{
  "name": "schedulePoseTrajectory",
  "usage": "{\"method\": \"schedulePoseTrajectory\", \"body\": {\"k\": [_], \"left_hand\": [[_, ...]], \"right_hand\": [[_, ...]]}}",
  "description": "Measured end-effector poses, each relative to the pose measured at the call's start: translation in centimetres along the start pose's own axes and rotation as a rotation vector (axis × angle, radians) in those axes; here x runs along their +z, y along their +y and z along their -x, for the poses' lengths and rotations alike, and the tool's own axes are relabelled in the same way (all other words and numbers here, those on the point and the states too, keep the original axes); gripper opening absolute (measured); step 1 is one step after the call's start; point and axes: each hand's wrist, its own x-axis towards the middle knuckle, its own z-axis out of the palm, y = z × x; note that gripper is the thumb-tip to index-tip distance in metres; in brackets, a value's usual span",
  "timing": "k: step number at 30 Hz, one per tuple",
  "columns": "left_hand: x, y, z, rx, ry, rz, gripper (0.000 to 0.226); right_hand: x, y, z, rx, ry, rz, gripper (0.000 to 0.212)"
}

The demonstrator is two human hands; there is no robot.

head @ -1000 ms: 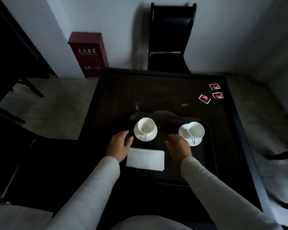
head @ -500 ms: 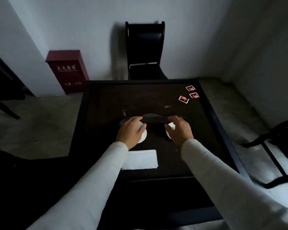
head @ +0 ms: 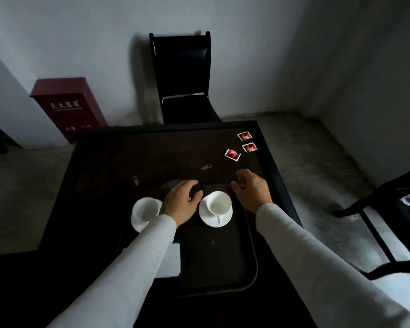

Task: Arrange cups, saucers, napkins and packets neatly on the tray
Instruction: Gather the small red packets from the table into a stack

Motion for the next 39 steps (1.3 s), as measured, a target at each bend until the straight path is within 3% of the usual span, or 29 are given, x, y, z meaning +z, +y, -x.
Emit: {"method": "schedulePoseTrajectory", "body": {"k": [8,18,23,27,33,36,39], "left_hand": [[5.6,5.3,-9.4,-0.066,-0.029,0.02,0.044],[10.6,7.1,-22.8,-0.184,-0.143,0.001,0.046],[11.9,6.5,-26.8,-0.205,-0.195,-0.055,0.043],[12.2,4.8,-29.3,-0.226,-0.199,-0.08,0.046],[13.2,2.6,-31.7,-0.251,-0.182,-0.013,0.057],[14.4,2.6,-32.7,-0.196,-0.215,-0.006,0.063],[15.7,2.9,-33.3,-0.164,-0.252,0.054,0.044]], "right_hand": [[-0.8,7.3,-8.9,0.066,-0.031,-0.05,0.039],[5.1,12.7,-19.7,0.305,-0.128,-0.281,0.038],[7.7,12.5,-25.3,0.164,-0.183,-0.099,0.042],[9.4,12.4,-28.4,0.17,-0.172,-0.048,0.046],[10.0,13.4,-28.7,0.074,-0.103,-0.211,0.026],[8.5,14.3,-29.6,-0.023,-0.309,-0.356,0.016],[7.0,14.8,-30.7,-0.159,-0.429,-0.384,0.023]]}}
